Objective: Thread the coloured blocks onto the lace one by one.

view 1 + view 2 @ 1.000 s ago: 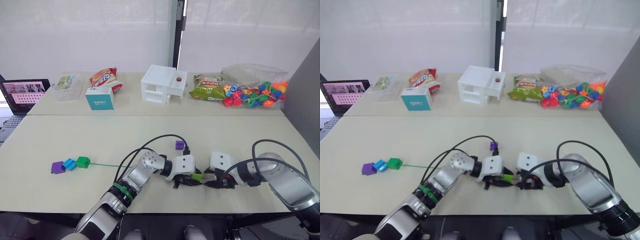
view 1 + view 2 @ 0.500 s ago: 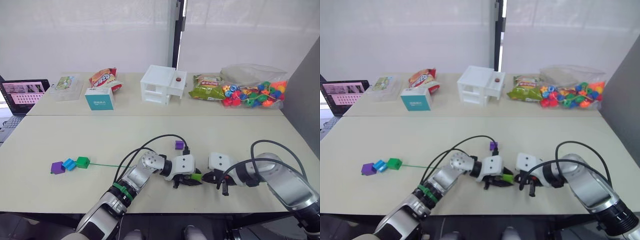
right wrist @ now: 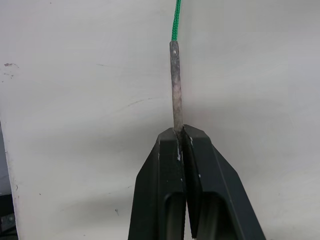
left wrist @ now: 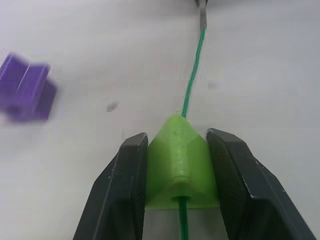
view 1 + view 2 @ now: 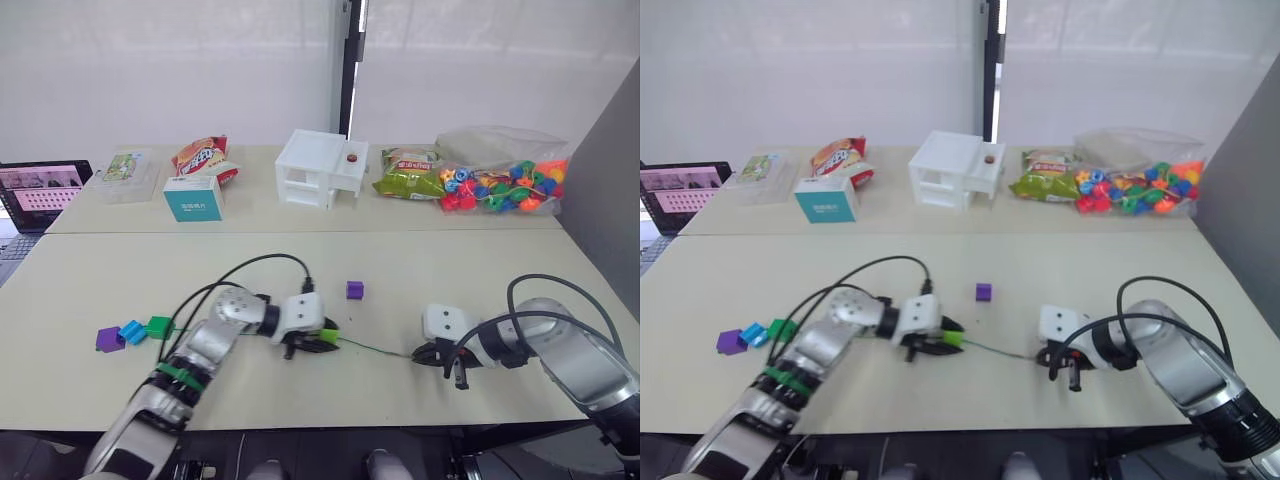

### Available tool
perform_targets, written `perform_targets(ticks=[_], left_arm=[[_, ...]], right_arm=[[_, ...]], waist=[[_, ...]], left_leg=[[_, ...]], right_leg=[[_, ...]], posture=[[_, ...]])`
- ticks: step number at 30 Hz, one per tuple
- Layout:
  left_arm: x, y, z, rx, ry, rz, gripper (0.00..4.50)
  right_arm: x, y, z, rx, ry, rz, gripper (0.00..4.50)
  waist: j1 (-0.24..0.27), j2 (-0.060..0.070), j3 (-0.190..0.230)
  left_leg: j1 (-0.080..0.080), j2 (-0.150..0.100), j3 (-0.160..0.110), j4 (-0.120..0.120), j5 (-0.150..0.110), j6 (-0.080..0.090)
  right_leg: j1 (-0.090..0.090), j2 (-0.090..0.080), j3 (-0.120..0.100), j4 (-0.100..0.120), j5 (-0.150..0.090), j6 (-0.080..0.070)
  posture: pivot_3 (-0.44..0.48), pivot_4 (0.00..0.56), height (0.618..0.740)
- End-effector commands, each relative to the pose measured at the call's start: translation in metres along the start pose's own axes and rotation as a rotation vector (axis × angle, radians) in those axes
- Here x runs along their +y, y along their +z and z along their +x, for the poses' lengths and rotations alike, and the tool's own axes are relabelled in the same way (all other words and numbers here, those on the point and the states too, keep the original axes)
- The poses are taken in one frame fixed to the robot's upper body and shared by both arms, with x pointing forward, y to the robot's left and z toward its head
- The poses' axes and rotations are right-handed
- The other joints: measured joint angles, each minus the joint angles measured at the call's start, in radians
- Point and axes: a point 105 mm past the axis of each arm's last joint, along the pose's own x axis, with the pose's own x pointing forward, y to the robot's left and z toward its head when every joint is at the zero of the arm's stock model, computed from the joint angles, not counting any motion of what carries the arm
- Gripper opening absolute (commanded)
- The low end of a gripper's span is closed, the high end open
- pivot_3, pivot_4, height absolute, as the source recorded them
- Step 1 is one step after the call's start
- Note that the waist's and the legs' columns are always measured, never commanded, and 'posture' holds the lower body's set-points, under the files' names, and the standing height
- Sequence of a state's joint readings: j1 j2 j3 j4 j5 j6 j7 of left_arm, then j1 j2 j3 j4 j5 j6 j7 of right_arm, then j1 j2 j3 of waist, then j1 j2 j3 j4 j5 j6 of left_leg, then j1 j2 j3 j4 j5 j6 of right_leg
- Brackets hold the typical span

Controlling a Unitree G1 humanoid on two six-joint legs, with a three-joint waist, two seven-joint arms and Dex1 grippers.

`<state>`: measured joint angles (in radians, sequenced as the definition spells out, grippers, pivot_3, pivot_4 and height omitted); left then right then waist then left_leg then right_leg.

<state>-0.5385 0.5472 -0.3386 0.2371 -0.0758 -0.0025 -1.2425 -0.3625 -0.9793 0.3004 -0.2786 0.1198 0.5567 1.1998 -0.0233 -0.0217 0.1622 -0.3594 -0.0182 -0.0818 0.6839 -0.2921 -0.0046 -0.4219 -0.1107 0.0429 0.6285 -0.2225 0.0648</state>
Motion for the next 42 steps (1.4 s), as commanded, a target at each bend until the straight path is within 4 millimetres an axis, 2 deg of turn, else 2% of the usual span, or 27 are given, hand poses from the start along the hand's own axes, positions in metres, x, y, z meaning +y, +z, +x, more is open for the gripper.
perform_targets(ticks=[1,3,7,8,13,18,20,23,26,28,30,32,34,36,37,39,42], left_arm=[[-0.001,-0.012,-0.040,0.030,0.044,-0.025,1.35],[-0.004,-0.022,-0.059,0.061,0.061,-0.044,1.35],[-0.001,-0.068,-0.140,0.218,0.260,-0.131,1.35],[-0.005,-0.075,-0.153,0.248,0.273,-0.140,1.35],[-0.026,-0.106,-0.202,0.379,0.335,-0.193,1.35],[-0.026,-0.114,-0.228,0.353,0.436,-0.285,1.35],[-0.027,-0.112,-0.234,0.343,0.425,-0.302,2.38],[-0.022,-0.103,-0.239,0.297,0.434,-0.311,3.33],[-0.008,-0.077,-0.253,0.171,0.477,-0.319,4.32],[0.002,-0.058,-0.263,0.099,0.504,-0.298,4.47],[0.011,-0.043,-0.264,0.025,0.519,-0.275,4.47],[0.019,-0.027,-0.254,-0.060,0.494,-0.243,4.47],[0.022,-0.010,-0.233,-0.139,0.433,-0.203,4.47],[0.022,-0.001,-0.214,-0.166,0.385,-0.173,4.47],[0.019,0.002,-0.191,-0.168,0.323,-0.155,4.47],[0.014,0.009,-0.159,-0.182,0.250,-0.137,4.47],[0.011,0.017,-0.128,-0.210,0.213,-0.144,4.47]], right_arm=[[-0.002,0.007,0.000,-0.011,0.012,-0.033,0.00],[-0.002,0.010,0.001,-0.018,0.022,-0.041,0.00],[-0.004,0.019,0.006,-0.047,0.047,-0.057,0.00],[-0.005,0.021,0.007,-0.049,0.055,-0.064,0.00],[-0.007,0.029,0.013,-0.059,0.092,-0.112,0.00],[-0.010,0.036,0.017,-0.074,0.107,-0.130,0.00],[-0.012,0.037,0.018,-0.075,0.109,-0.137,0.00],[-0.013,0.038,0.018,-0.074,0.111,-0.142,0.00],[-0.013,0.037,0.017,-0.072,0.114,-0.146,0.00],[-0.013,0.037,0.016,-0.071,0.116,-0.146,0.00],[-0.013,0.037,0.015,-0.071,0.116,-0.145,0.00],[-0.012,0.036,0.015,-0.071,0.114,-0.142,0.00],[-0.012,0.036,0.015,-0.073,0.112,-0.140,0.00],[-0.011,0.037,0.015,-0.075,0.110,-0.138,0.00],[-0.011,0.038,0.015,-0.077,0.110,-0.138,0.00],[-0.010,0.039,0.015,-0.079,0.111,-0.140,0.00],[-0.009,0.041,0.016,-0.081,0.113,-0.143,0.00]], waist=[[0.002,0.000,0.000],[-0.001,0.000,0.000],[-0.006,0.000,0.000],[-0.008,0.000,0.000],[-0.016,0.001,0.001],[-0.018,0.001,0.001],[-0.022,0.001,0.001],[-0.025,0.001,0.001],[-0.022,0.000,0.001],[-0.020,-0.002,0.002],[-0.018,-0.002,0.002],[-0.017,-0.002,0.002],[-0.016,-0.001,0.002],[-0.018,-0.002,0.002],[-0.019,-0.002,0.002],[-0.019,-0.002,0.002],[-0.019,-0.002,0.002]], left_leg=[[0.000,0.000,0.000,0.000,0.000,0.000],[0.000,0.000,0.000,0.000,0.000,0.000],[0.000,0.000,0.000,-0.002,0.000,0.000],[0.000,0.001,0.000,-0.003,0.000,0.000],[0.001,0.001,0.000,-0.004,0.000,0.000],[0.002,0.001,0.001,-0.005,0.000,0.000],[0.002,0.001,0.001,-0.005,0.000,0.000],[0.002,0.001,0.001,-0.005,0.000,0.000],[0.000,0.001,0.001,-0.005,0.000,0.000],[-0.002,0.001,0.000,-0.004,0.000,0.000],[-0.003,0.001,-0.001,-0.003,0.000,0.000],[-0.004,0.001,-0.001,-0.003,0.000,0.000],[-0.004,0.001,-0.001,-0.003,0.000,0.000],[-0.004,0.001,-0.001,-0.003,0.000,0.000],[-0.004,0.001,-0.001,-0.003,0.000,0.000],[-0.004,0.001,-0.001,-0.003,0.000,0.000],[-0.005,0.001,-0.001,-0.003,0.000,0.000]], right_leg=[[0.000,0.000,0.000,0.000,0.000,0.000],[0.000,0.000,0.000,0.000,0.000,0.000],[-0.001,0.000,0.000,0.000,0.000,-0.001],[-0.001,0.000,0.000,0.000,-0.001,-0.001],[-0.002,0.000,-0.001,0.000,-0.001,-0.001],[-0.002,0.000,-0.001,0.001,-0.001,-0.001],[-0.002,0.000,-0.001,0.001,-0.001,-0.001],[-0.003,0.001,-0.001,0.002,-0.001,-0.002],[-0.003,0.001,-0.001,0.003,-0.001,-0.002],[-0.004,0.001,-0.002,0.003,-0.001,-0.002],[-0.005,0.000,-0.002,0.003,-0.001,-0.001],[-0.005,0.000,-0.002,0.003,-0.001,-0.001],[-0.004,0.000,-0.002,0.004,-0.001,-0.001],[-0.004,0.000,-0.002,0.004,-0.001,-0.001],[-0.004,0.000,-0.002,0.004,-0.001,-0.001],[-0.005,0.000,-0.002,0.004,-0.001,-0.001],[-0.005,0.000,-0.002,0.003,-0.001,-0.001]], posture=[[0.000,0.150,0.740],[0.000,0.150,0.740],[0.000,0.150,0.740],[0.000,0.150,0.740],[0.000,0.150,0.740],[0.000,0.150,0.740],[0.000,0.150,0.740],[0.000,0.150,0.740],[0.000,0.150,0.740],[0.000,0.150,0.740],[0.000,0.150,0.740],[0.000,0.150,0.740],[0.000,0.150,0.740],[0.000,0.150,0.740],[0.000,0.150,0.740],[0.000,0.150,0.740],[0.000,0.150,0.740]])
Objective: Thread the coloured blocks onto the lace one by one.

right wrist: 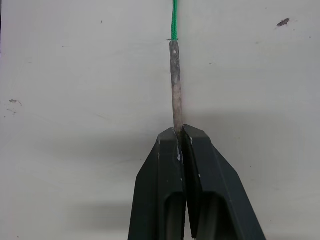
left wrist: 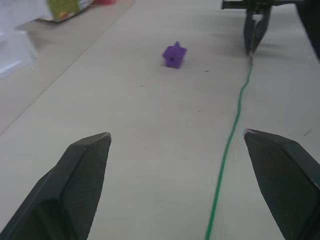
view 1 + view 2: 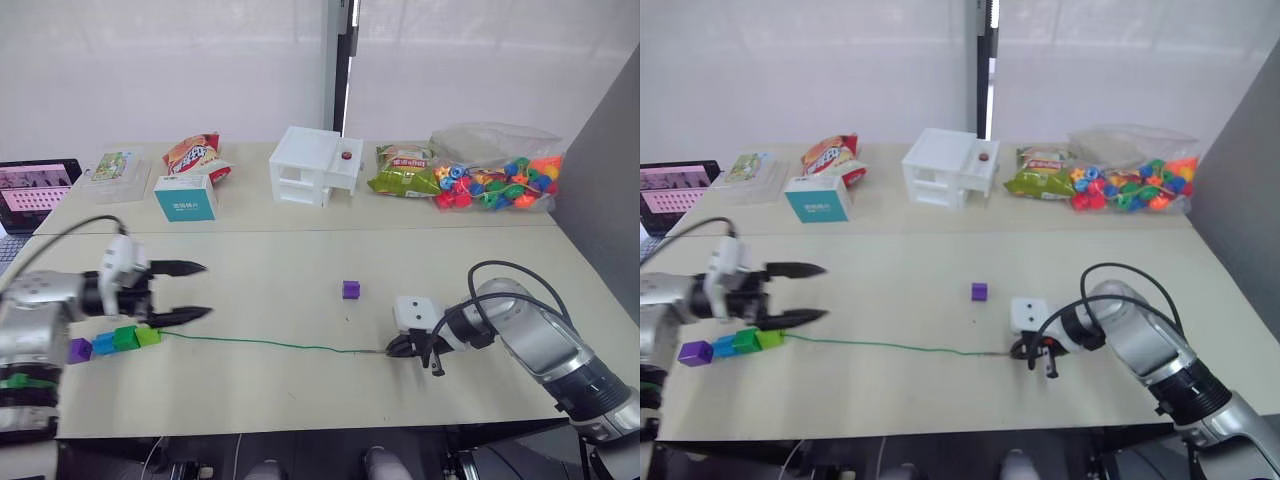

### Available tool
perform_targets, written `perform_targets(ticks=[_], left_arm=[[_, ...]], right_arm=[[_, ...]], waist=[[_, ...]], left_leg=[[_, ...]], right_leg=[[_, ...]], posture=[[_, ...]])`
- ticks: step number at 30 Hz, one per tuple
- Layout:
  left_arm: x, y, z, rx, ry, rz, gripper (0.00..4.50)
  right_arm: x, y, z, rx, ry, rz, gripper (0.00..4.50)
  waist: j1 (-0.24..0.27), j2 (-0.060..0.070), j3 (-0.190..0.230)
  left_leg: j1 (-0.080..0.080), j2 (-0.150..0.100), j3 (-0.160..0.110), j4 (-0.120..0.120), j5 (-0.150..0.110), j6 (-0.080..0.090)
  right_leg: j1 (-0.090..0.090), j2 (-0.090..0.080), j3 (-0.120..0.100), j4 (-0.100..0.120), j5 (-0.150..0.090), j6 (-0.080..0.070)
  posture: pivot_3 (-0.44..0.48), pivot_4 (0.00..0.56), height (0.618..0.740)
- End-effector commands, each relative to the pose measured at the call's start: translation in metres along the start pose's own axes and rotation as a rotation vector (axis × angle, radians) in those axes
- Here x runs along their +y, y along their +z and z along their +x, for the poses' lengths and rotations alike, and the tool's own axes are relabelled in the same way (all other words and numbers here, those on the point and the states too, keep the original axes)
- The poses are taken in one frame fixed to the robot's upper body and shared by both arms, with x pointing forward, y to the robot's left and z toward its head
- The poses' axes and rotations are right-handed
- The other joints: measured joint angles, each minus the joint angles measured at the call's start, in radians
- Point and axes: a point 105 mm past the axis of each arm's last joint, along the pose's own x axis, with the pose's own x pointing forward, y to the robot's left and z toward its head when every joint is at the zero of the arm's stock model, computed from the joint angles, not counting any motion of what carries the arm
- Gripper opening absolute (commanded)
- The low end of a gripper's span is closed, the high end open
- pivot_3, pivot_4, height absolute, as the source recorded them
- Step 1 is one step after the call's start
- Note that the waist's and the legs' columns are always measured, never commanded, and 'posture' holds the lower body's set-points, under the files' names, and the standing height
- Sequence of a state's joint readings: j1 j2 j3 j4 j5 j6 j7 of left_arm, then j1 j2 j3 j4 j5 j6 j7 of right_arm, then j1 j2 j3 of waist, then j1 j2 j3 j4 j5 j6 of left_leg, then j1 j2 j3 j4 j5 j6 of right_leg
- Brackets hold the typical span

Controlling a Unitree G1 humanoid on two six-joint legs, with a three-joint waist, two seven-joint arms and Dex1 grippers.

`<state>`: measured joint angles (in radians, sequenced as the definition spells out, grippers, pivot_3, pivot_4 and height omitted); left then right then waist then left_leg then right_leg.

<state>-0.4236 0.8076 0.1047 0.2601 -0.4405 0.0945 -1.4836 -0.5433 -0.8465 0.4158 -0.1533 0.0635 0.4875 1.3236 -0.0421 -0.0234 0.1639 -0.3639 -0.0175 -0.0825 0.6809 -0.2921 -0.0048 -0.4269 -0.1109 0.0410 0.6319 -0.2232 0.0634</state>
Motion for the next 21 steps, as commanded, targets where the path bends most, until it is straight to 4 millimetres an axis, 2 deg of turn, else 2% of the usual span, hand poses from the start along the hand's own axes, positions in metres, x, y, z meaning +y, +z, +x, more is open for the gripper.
perform_targets(ticks=[1,3,6,13,16,19,21], left_arm=[[-0.009,0.013,0.033,-0.046,-0.030,0.032,4.47],[-0.025,0.007,0.072,-0.073,-0.097,0.044,4.47],[-0.043,-0.002,0.105,-0.077,-0.162,0.064,4.47],[-0.070,-0.006,0.147,-0.136,-0.245,0.055,4.47],[-0.073,-0.011,0.156,-0.135,-0.239,0.041,4.47],[-0.079,-0.025,0.171,-0.095,-0.242,0.023,3.64],[-0.083,-0.029,0.175,-0.091,-0.259,0.019,2.88]], right_arm=[[0.000,0.012,-0.004,-0.030,-0.016,-0.030,0.00],[0.001,0.017,-0.002,-0.042,-0.011,-0.033,0.00],[0.003,0.020,-0.001,-0.047,-0.009,-0.034,0.00],[0.007,0.021,0.000,-0.051,-0.004,-0.032,0.00],[0.007,0.021,0.001,-0.052,-0.005,-0.028,0.00],[0.007,0.019,0.001,-0.046,-0.007,-0.025,0.00],[0.007,0.019,0.002,-0.045,-0.007,-0.024,0.00]], waist=[[0.000,0.000,0.000],[0.002,0.000,0.000],[0.006,0.000,0.000],[0.009,0.000,0.000],[0.015,0.000,0.000],[0.022,0.000,0.000],[0.026,0.000,0.000]], left_leg=[[0.000,0.000,0.000,0.000,0.000,0.000],[0.000,0.000,0.000,0.000,0.000,0.000],[0.000,-0.001,0.000,0.001,0.000,0.000],[-0.001,-0.001,0.000,0.002,0.000,0.000],[-0.001,-0.001,0.000,0.002,0.000,0.000],[-0.001,-0.001,0.000,0.003,0.000,0.000],[-0.001,-0.001,0.001,0.003,0.000,0.000]], right_leg=[[0.000,0.000,0.000,0.000,0.000,0.000],[0.000,0.000,0.000,0.000,0.000,0.000],[0.000,-0.001,0.000,-0.002,0.000,0.000],[-0.001,-0.001,0.000,-0.002,0.000,0.000],[0.000,-0.001,0.000,-0.003,0.000,0.000],[0.000,-0.001,0.000,-0.003,0.000,0.000],[0.000,-0.001,0.000,-0.003,0.000,0.000]], posture=[[0.000,0.150,0.740],[0.000,0.150,0.740],[0.000,0.150,0.740],[0.000,0.150,0.740],[0.000,0.150,0.740],[0.000,0.150,0.740],[0.000,0.150,0.740]])
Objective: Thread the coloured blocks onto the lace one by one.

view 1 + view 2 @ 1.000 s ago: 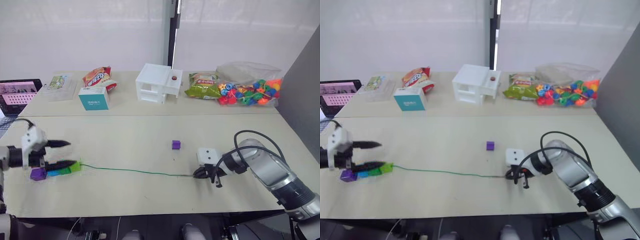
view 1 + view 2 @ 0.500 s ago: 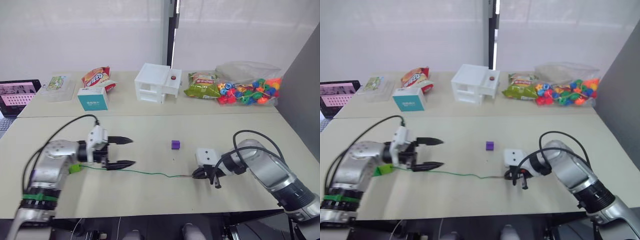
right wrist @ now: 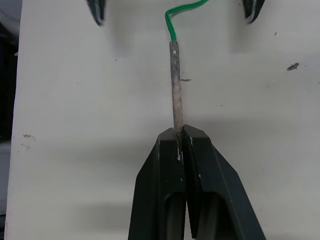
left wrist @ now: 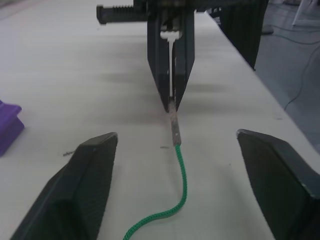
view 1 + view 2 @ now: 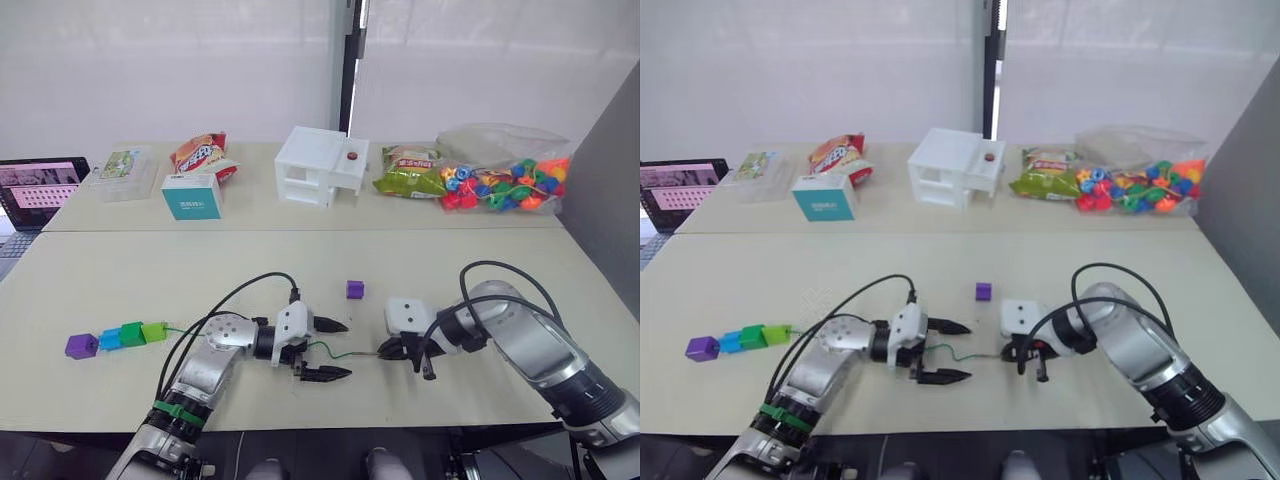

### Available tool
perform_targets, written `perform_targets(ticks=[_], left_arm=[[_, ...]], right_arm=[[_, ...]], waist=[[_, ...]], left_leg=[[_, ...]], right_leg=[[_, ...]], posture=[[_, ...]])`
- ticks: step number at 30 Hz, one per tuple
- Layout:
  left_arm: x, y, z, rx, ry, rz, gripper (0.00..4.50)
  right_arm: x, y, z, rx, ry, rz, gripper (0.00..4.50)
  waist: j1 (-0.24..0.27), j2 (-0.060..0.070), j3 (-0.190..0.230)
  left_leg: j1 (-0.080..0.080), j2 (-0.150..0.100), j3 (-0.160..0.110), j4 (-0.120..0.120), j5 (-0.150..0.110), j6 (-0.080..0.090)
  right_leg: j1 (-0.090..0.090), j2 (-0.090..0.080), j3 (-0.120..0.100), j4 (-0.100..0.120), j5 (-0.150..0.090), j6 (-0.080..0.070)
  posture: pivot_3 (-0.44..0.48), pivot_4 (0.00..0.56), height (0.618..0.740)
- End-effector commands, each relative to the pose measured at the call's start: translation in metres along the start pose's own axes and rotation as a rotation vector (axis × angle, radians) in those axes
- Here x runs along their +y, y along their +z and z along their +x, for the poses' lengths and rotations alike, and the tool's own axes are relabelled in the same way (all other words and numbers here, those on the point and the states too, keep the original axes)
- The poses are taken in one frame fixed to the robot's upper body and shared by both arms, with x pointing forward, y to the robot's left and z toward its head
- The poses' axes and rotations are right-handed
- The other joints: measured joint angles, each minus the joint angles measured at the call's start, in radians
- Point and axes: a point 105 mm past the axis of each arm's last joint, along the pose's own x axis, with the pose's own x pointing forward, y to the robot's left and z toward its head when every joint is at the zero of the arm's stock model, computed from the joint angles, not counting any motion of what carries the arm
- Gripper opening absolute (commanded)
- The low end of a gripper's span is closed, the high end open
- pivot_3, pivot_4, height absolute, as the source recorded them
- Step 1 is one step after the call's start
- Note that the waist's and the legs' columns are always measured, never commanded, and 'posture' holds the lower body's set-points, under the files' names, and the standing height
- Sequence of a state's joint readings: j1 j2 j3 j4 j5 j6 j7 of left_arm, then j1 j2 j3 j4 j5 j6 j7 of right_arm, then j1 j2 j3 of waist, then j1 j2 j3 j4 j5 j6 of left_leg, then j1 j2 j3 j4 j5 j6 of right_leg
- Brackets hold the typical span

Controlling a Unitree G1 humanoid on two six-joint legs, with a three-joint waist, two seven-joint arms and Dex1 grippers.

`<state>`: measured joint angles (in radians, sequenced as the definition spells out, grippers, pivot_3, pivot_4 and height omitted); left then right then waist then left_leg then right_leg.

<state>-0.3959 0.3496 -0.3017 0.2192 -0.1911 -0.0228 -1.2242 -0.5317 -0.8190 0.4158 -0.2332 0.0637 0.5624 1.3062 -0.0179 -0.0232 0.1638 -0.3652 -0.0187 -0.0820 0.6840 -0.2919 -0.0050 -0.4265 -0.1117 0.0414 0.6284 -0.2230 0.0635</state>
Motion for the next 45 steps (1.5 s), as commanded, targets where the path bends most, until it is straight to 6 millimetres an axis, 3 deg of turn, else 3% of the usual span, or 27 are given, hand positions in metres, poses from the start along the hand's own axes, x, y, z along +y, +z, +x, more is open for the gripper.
perform_targets(ticks=[1,9,12,16,18,28,33,38,41,45], left_arm=[[-0.003,-0.001,0.009,-0.002,-0.019,0.025,2.64],[0.000,0.002,0.013,-0.028,0.003,0.008,2.64],[0.000,0.002,0.013,-0.030,0.005,0.003,1.85],[0.000,0.002,0.014,-0.033,0.000,-0.006,0.45],[0.000,0.001,0.014,-0.032,0.000,-0.008,0.05],[0.001,0.000,0.014,-0.025,0.005,-0.005,0.05],[0.000,-0.001,0.002,-0.018,0.034,-0.005,0.00],[-0.004,-0.003,-0.016,0.005,0.060,-0.016,0.00],[-0.003,-0.002,-0.023,0.014,0.075,-0.017,0.00],[-0.004,-0.002,-0.027,0.022,0.083,-0.022,0.00]], right_arm=[[0.000,0.006,-0.004,-0.021,-0.009,-0.024,0.00],[0.000,0.005,-0.005,-0.019,-0.015,-0.019,0.00],[0.000,0.004,-0.005,-0.018,-0.016,-0.016,0.00],[0.000,0.004,-0.006,-0.017,-0.020,-0.014,0.00],[0.000,0.004,-0.006,-0.017,-0.021,-0.014,0.00],[-0.005,0.011,-0.007,-0.077,-0.058,0.048,0.00],[0.010,0.021,-0.021,-0.207,-0.003,0.166,1.67],[-0.008,0.040,-0.049,-0.560,-0.146,0.387,3.31],[-0.023,0.035,-0.051,-0.651,-0.332,0.448,4.34],[-0.034,0.028,-0.041,-0.694,-0.519,0.527,4.34]], waist=[[0.003,0.000,0.000],[0.008,0.000,0.000],[0.008,0.000,0.000],[0.008,0.000,0.000],[0.008,0.000,0.000],[0.008,0.000,0.000],[0.006,0.000,0.000],[0.001,0.000,0.000],[0.004,0.001,-0.001],[0.004,0.001,-0.001]], left_leg=[[0.000,0.000,0.000,0.000,0.000,0.000],[0.000,-0.001,0.000,0.001,0.000,0.000],[0.000,-0.001,0.000,0.001,0.000,0.000],[0.000,-0.001,0.000,0.001,0.000,0.000],[0.000,-0.001,0.000,0.001,0.000,0.000],[0.001,-0.001,0.000,0.001,0.000,0.000],[0.000,-0.001,-0.001,0.001,0.000,0.000],[0.002,0.000,-0.001,0.001,0.000,0.000],[0.004,0.001,-0.001,-0.001,0.000,0.000],[0.004,0.000,0.000,-0.001,0.000,0.000]], right_leg=[[0.000,0.000,0.000,0.000,0.000,0.000],[0.002,-0.001,0.000,-0.001,0.000,0.001],[0.002,-0.001,0.000,-0.001,0.000,0.001],[0.002,-0.001,0.000,0.000,0.000,0.001],[0.002,-0.001,0.000,-0.001,0.000,0.001],[0.002,-0.001,0.000,0.000,0.000,0.001],[0.002,-0.001,0.000,0.000,0.000,0.000],[0.002,0.000,0.000,0.000,0.000,0.000],[0.003,0.001,0.001,0.001,0.000,0.000],[0.003,0.000,0.001,0.001,0.000,0.000]], posture=[[0.000,0.150,0.740],[0.000,0.150,0.740],[0.000,0.150,0.740],[0.000,0.150,0.740],[0.000,0.150,0.740],[0.000,0.150,0.740],[0.000,0.150,0.740],[0.000,0.150,0.740],[0.000,0.150,0.740],[0.000,0.150,0.740]])
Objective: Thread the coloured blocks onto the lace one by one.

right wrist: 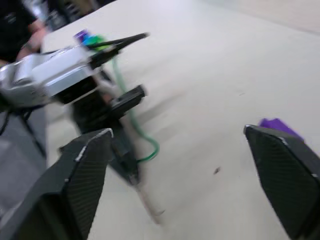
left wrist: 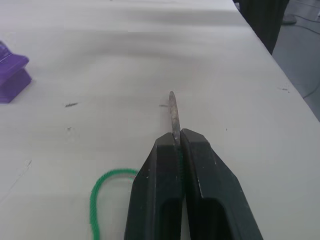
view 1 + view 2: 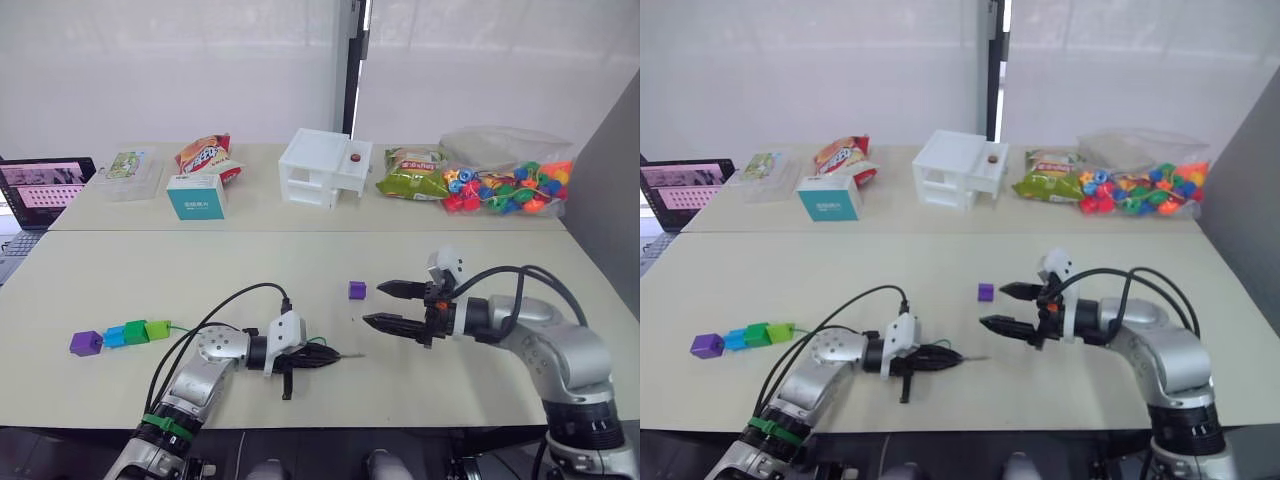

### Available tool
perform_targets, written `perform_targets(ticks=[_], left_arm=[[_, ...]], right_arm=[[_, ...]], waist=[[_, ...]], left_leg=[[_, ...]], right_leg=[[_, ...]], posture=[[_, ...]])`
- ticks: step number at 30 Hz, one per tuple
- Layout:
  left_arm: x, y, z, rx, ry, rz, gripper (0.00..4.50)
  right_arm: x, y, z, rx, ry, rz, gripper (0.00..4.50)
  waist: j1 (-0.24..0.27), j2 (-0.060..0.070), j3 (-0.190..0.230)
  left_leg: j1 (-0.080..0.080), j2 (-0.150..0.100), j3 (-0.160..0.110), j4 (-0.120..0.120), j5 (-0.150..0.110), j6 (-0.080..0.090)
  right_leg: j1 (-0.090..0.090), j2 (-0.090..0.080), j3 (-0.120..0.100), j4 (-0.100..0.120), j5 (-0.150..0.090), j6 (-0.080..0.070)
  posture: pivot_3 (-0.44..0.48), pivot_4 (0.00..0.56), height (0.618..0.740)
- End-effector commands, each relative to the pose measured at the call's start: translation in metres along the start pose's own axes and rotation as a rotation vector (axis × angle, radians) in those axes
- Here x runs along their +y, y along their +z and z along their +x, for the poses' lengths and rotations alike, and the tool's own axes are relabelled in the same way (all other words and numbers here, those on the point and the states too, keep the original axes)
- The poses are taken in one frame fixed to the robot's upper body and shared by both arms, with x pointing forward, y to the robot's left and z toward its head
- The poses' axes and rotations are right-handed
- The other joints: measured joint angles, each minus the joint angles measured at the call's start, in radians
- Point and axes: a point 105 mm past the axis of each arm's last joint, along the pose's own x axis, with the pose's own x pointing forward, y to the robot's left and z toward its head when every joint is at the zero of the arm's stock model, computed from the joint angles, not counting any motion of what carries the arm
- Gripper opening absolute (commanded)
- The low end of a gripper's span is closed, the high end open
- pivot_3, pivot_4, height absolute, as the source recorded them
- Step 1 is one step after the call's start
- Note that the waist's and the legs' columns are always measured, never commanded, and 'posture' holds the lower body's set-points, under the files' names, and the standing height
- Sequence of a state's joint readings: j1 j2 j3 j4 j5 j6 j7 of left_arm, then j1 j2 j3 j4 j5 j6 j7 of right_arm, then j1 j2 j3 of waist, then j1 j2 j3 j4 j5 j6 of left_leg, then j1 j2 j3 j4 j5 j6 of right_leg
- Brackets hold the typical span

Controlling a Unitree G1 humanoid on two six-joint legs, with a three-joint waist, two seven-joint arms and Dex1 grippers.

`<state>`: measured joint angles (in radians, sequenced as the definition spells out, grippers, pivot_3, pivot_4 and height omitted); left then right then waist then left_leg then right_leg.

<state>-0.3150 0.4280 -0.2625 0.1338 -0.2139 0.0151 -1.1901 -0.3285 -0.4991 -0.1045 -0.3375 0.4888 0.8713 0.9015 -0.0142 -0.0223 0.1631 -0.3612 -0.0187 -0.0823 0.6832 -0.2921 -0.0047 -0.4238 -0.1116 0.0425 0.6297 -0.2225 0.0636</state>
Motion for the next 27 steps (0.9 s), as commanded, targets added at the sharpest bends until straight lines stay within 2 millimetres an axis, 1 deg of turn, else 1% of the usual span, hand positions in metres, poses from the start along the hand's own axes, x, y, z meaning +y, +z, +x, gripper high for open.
perform_targets(ticks=[1,3,5,8,10,13,18,23,27], left_arm=[[0.000,0.007,-0.004,-0.015,0.007,0.007,0.00],[-0.002,0.006,-0.004,-0.013,-0.002,0.001,0.00],[-0.004,0.007,-0.004,-0.012,-0.010,-0.001,0.00],[-0.004,0.007,-0.003,-0.009,-0.019,0.001,0.00],[-0.005,0.007,-0.002,-0.008,-0.029,0.004,0.00],[-0.006,0.007,-0.002,-0.007,-0.038,0.005,0.00],[-0.011,0.006,-0.001,-0.004,-0.050,-0.005,0.00],[-0.014,0.007,-0.002,0.003,-0.067,-0.008,0.00],[-0.013,0.008,-0.003,0.008,-0.059,-0.009,0.00]], right_arm=[[-0.007,0.007,0.004,-0.107,-0.169,-0.024,4.34],[-0.011,-0.005,0.009,-0.105,-0.274,-0.065,4.34],[-0.014,-0.012,0.011,-0.106,-0.348,-0.096,4.34],[-0.017,-0.019,0.016,-0.137,-0.426,-0.077,4.34],[-0.017,-0.029,0.022,-0.126,-0.470,-0.063,4.34],[-0.017,-0.037,0.030,-0.139,-0.527,-0.046,4.34],[-0.007,-0.051,0.044,-0.116,-0.492,-0.009,4.34],[-0.010,-0.056,0.053,-0.096,-0.516,0.008,4.34],[-0.018,-0.054,0.061,-0.091,-0.554,0.017,4.34]], waist=[[0.000,0.000,0.000],[0.000,0.000,0.000],[0.000,0.001,0.000],[-0.001,0.001,0.000],[-0.002,0.001,0.000],[-0.004,0.001,0.000],[-0.004,0.001,0.000],[-0.006,0.001,0.000],[-0.009,0.001,0.000]], left_leg=[[0.000,0.000,0.000,0.000,0.000,0.000],[0.000,0.000,0.000,0.000,0.000,0.000],[0.000,0.000,0.000,-0.001,0.000,0.000],[0.000,0.000,0.000,-0.001,0.000,0.000],[0.001,0.000,0.000,-0.001,0.000,0.000],[0.002,0.000,0.000,-0.003,0.000,0.000],[0.002,0.000,0.000,-0.003,0.000,0.000],[0.003,0.000,0.000,-0.003,0.000,0.000],[0.005,0.000,0.000,-0.004,0.000,0.000]], right_leg=[[0.000,0.000,0.000,0.000,0.000,0.000],[0.000,0.000,0.000,0.000,0.000,0.000],[-0.001,0.000,0.000,0.000,0.000,0.000],[-0.001,0.000,0.000,0.000,0.000,0.000],[0.000,0.000,0.000,0.000,0.000,0.000],[0.000,0.000,0.000,0.000,0.000,0.000],[0.000,0.000,0.000,0.000,0.000,0.000],[0.001,0.001,0.000,0.000,0.000,0.000],[0.002,0.001,0.001,0.000,0.000,-0.001]], posture=[[0.000,0.150,0.740],[0.000,0.150,0.740],[0.000,0.150,0.740],[0.000,0.150,0.740],[0.000,0.150,0.740],[0.000,0.150,0.740],[0.000,0.150,0.740],[0.000,0.150,0.740],[0.000,0.150,0.740]])
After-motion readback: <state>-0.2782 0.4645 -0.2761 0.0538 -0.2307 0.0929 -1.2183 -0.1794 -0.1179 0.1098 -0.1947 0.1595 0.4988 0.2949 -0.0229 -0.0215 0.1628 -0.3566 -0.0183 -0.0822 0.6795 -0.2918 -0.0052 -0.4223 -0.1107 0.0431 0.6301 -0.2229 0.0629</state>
